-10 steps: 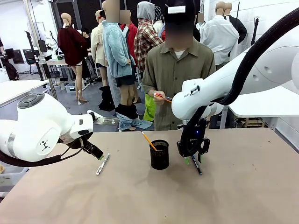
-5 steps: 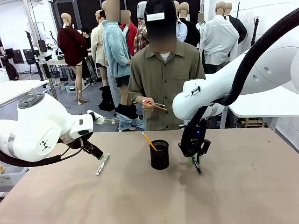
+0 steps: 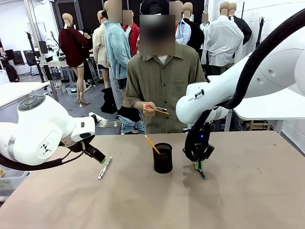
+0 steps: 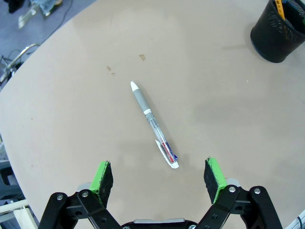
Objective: Place the pens into the pen holder.
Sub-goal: Pick up a writing instrument from the table and place it into the Pen holder.
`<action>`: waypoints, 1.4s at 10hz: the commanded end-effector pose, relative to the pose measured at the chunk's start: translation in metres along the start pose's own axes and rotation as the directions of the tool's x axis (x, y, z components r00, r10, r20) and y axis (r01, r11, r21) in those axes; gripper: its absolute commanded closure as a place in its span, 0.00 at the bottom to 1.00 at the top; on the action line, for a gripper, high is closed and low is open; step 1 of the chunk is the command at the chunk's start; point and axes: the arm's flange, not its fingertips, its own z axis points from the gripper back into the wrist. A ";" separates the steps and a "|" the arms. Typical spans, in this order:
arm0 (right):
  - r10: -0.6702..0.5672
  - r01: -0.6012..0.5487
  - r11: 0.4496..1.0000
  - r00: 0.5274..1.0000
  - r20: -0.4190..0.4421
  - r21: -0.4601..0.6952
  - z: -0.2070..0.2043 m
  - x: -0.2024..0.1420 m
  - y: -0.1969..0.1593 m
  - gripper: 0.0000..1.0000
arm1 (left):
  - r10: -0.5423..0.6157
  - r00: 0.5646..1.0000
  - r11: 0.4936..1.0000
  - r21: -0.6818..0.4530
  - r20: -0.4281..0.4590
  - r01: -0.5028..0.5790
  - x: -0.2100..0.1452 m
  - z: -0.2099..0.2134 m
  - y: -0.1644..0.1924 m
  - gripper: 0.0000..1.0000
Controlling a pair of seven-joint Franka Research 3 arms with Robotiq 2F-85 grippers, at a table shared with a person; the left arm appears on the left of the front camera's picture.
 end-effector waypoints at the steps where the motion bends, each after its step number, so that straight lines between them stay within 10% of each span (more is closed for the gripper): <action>1: -0.004 0.005 0.999 1.000 0.017 -0.050 -0.007 0.004 0.000 1.00 | 0.005 1.000 1.000 0.000 0.001 -0.005 -0.001 0.001 0.002 0.00; 7: 0.399 -0.500 0.853 0.807 0.435 0.145 0.030 -0.030 -0.039 1.00 | 0.005 1.000 1.000 0.000 0.001 -0.005 -0.001 0.001 0.002 0.00; 14: 0.671 -0.904 0.425 0.350 0.653 0.048 0.038 -0.052 -0.059 1.00 | 0.005 1.000 1.000 0.000 0.001 -0.005 -0.001 0.001 0.002 0.00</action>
